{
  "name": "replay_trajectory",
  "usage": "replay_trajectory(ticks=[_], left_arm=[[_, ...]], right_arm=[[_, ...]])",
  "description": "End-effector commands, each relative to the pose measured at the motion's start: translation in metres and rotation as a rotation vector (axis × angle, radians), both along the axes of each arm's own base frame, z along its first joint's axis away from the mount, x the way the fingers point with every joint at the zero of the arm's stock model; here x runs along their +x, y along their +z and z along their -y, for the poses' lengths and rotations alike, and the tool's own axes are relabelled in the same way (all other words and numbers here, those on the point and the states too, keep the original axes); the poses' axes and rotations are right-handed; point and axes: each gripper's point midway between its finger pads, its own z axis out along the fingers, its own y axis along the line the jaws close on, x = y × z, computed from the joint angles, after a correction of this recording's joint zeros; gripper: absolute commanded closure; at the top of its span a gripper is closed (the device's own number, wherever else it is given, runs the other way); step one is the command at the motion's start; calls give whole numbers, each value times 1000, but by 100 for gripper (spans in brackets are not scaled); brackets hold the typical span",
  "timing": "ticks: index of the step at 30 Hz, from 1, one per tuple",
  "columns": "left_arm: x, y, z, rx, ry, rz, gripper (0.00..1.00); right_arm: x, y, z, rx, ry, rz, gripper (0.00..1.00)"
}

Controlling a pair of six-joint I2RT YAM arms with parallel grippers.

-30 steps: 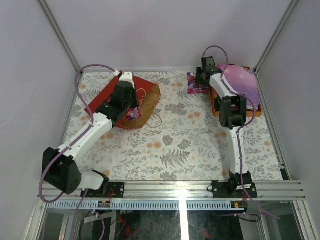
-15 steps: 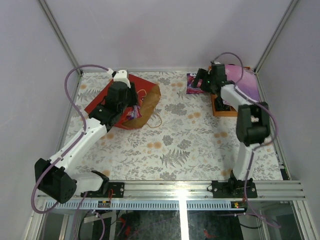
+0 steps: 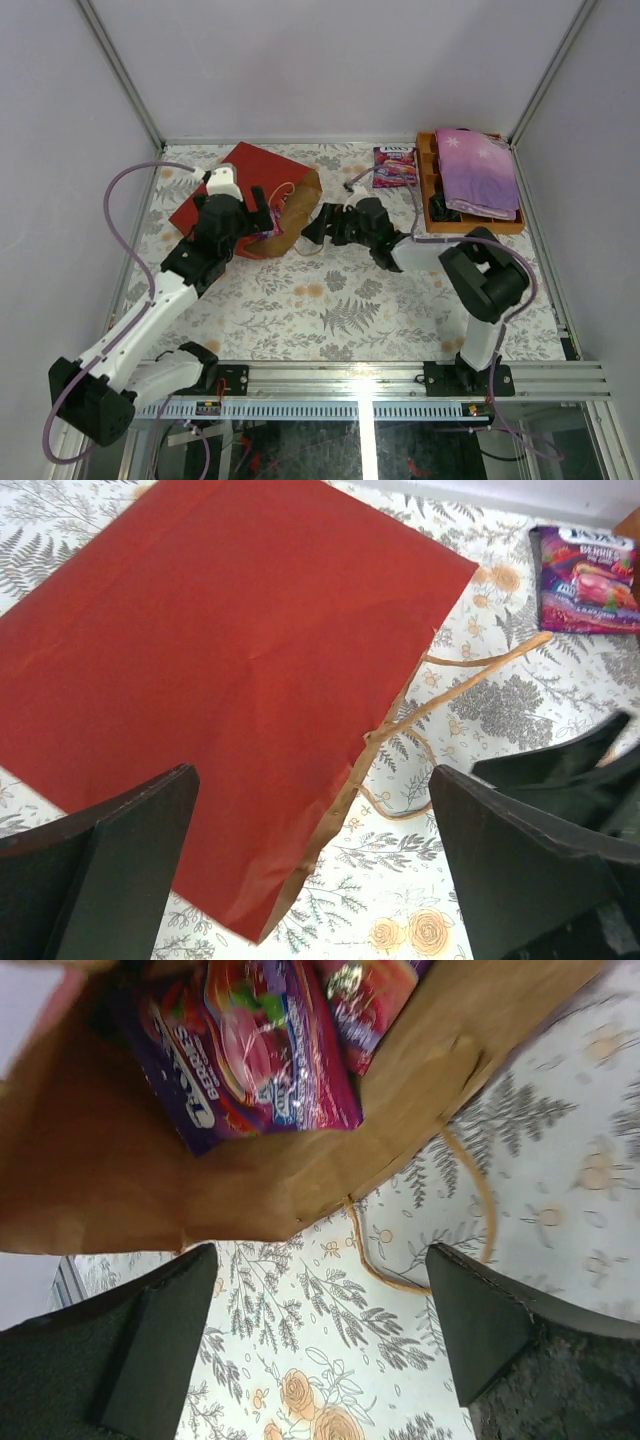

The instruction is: Take the snacks out of the paper bag

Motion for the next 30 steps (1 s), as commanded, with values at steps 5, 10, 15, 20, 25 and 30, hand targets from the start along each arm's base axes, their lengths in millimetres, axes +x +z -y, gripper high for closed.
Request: replay_trajectory(ticks=[5,10,15,20,25,30], left_arm=[[-15,48,-28,-126,138,211,0],[-27,23,-72,-53,334,257,0],[-48,14,-101,-65,427,414,0],[-60,-11,-125,50,513,400,0],[-67,-39,-138,153,586,290,0],[-76,-76,-141,171,565,269,0]], right_arm=[[23,9,-77,169,125,68,10],[41,-7,-93,163,108,19,12],[37,-13,-95,159,118,3,13],[40,-24,-103,120,139,-34,13],[39,-28,-115,126,158,-53,13],[34,-22,-124,128,190,-23,12]])
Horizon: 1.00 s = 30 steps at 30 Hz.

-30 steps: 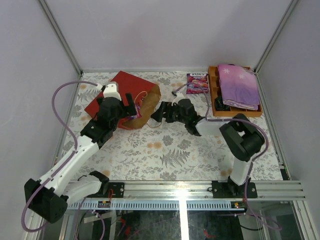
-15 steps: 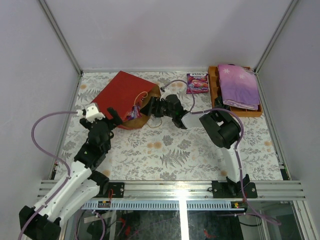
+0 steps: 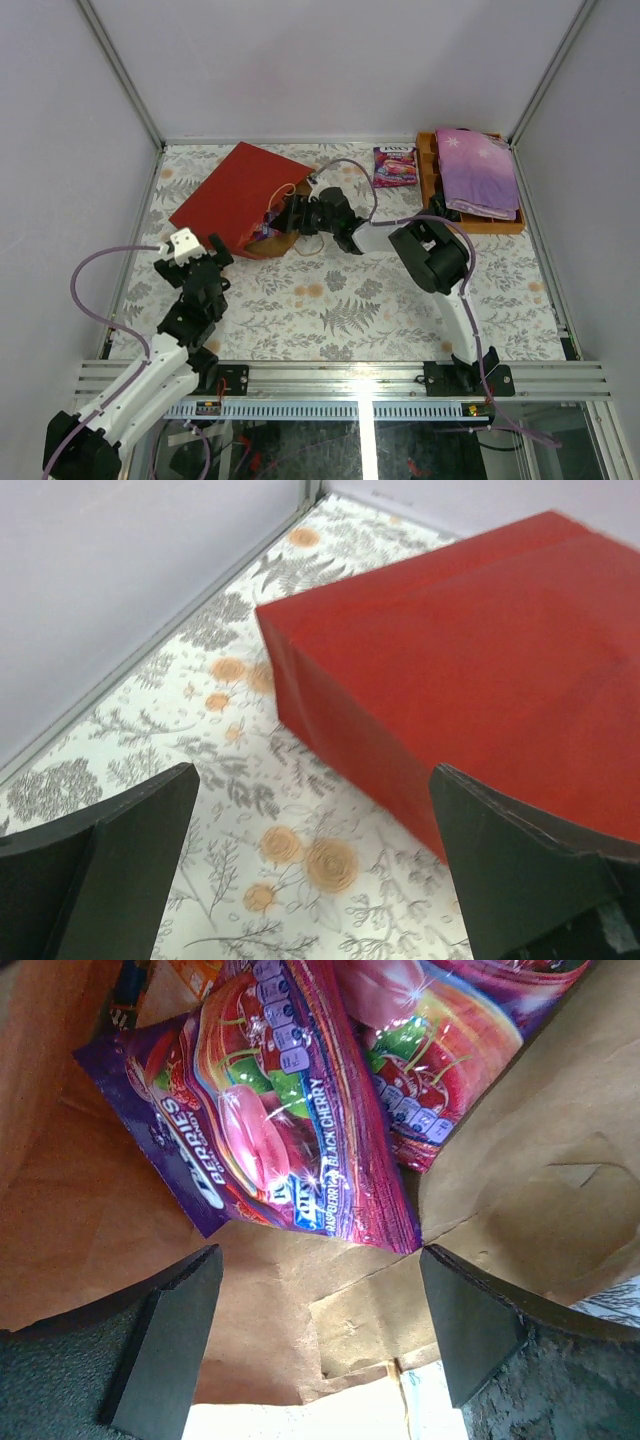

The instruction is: Take the snacks out of the paper bag

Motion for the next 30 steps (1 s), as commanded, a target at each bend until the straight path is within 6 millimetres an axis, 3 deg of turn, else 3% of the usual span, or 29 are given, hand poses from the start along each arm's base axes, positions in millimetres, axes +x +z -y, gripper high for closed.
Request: replay_trajectory(ticks=[1,4,10,17,22,24,26,28,30], left_arm=[[-12,-24,-13,10,52,22,0],[-11,-25,-7,-8,5,60,0],[-17,-32,-14,-18,59,23,0],[-11,-43,-10,32,58,-69,0],[-17,-43,-15,29,81,-31,0],[-18,-43,-16,23,84,-24,0],[-20,-44,-19,21,108,-26,0],[-20,-44,-20,24,122,-34,0],[-19,-47,-21,32,139,-50,0]], right_arm=[[-2,27,-19,42,51,65,12],[4,24,-24,27,60,70,12],[14,20,-36,62,59,72,14],[20,-16,-40,27,10,13,18],[14,-26,-47,45,23,1,22],[11,-22,-49,69,37,3,32],[4,-16,-50,94,55,7,52],[-2,-7,-46,113,62,13,78],[-8,3,-40,121,59,26,94]])
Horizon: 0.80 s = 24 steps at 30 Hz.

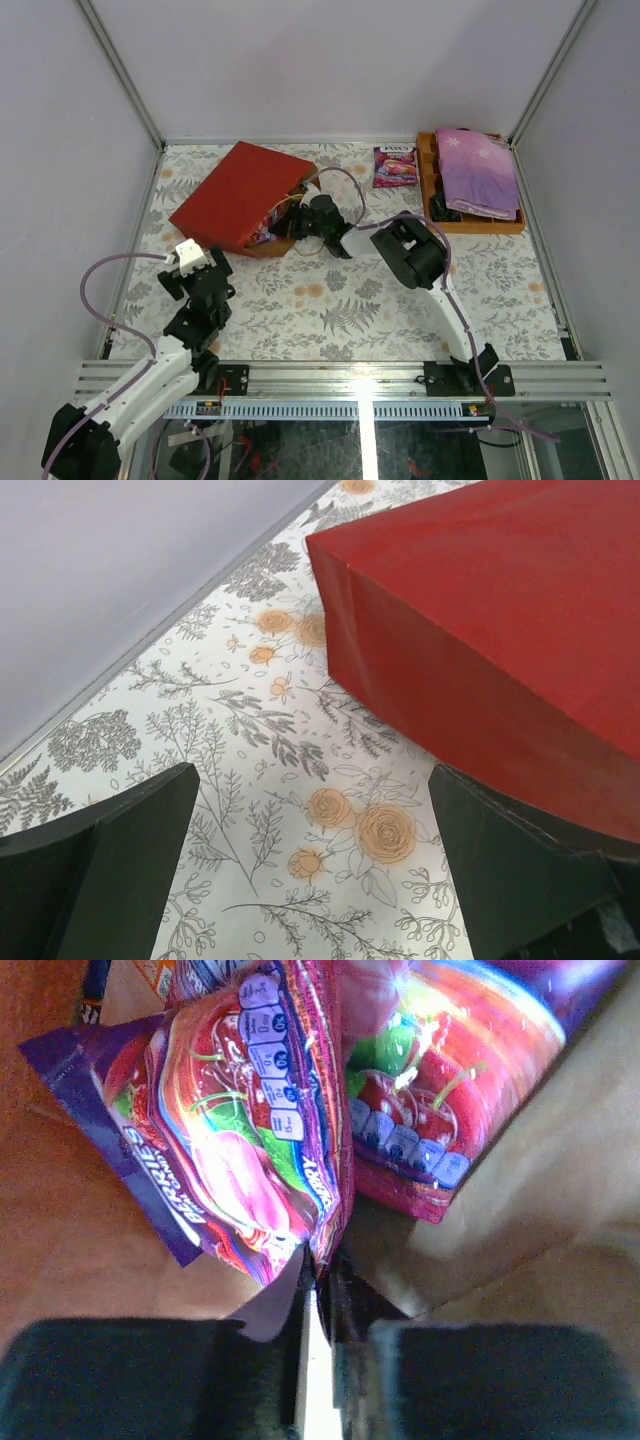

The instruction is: Take the snacks out of the paper bag

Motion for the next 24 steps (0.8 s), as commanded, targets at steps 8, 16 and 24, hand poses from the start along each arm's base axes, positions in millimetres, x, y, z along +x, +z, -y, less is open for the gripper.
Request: replay_trajectory(ticks=[8,16,24], left_arm=[[-22,3,-36,10,375,30,0],[-26,8,-25,16,339,78,0],[-4,16,16,-102,42,67,0]], right_arm=[[-50,73,43,7,-2,117,100],[-92,85,132,-153,-127,176,100],[-92,73,242,-258,-374,156,100]])
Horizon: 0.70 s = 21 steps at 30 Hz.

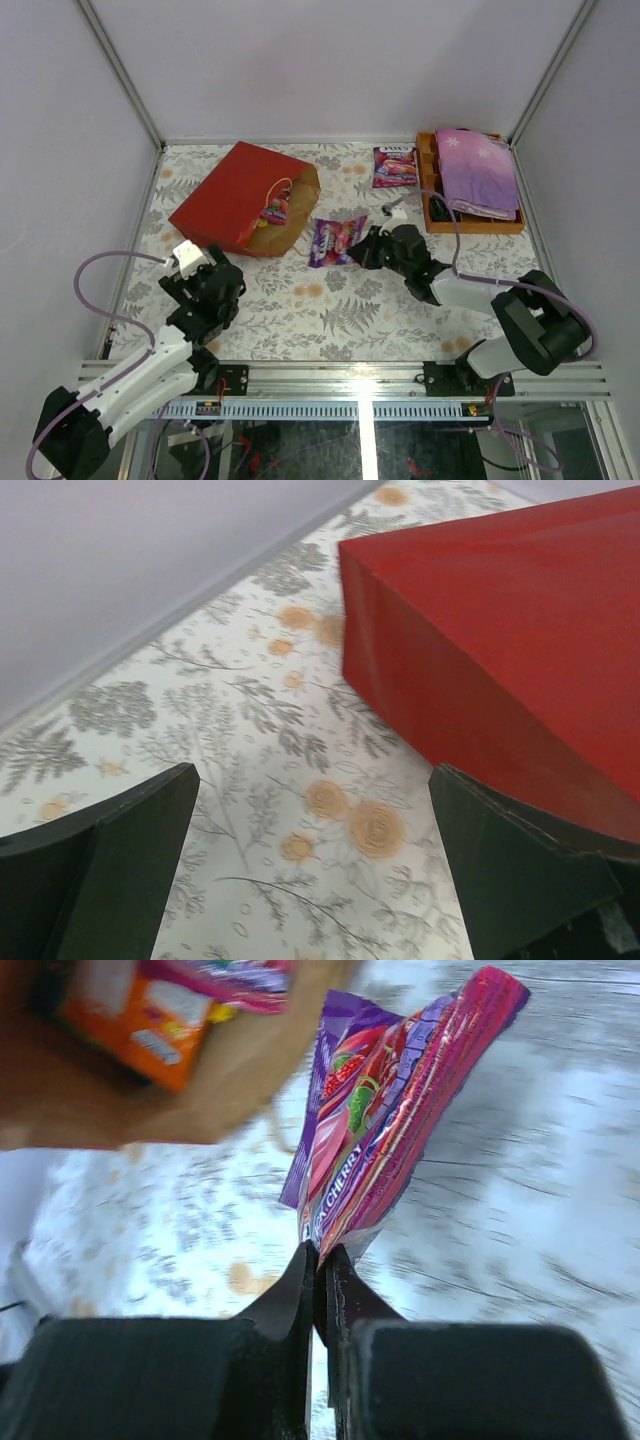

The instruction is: Take the snacks out of the paper bag

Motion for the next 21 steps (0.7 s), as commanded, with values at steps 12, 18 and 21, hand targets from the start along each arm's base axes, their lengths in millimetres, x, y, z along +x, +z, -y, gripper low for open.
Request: replay_trajectory(ticks=[12,18,21], left_arm=[[12,69,61,-134,-501,250,0],[25,80,93,-112,-649,191,0],[32,99,120,-115,-776,214,0]], right_arm=[[41,1,119,-206,-444,46,100],[44,-13,151,-197,-675,-33,100],[45,-17,159,-207,-732,-57,100]])
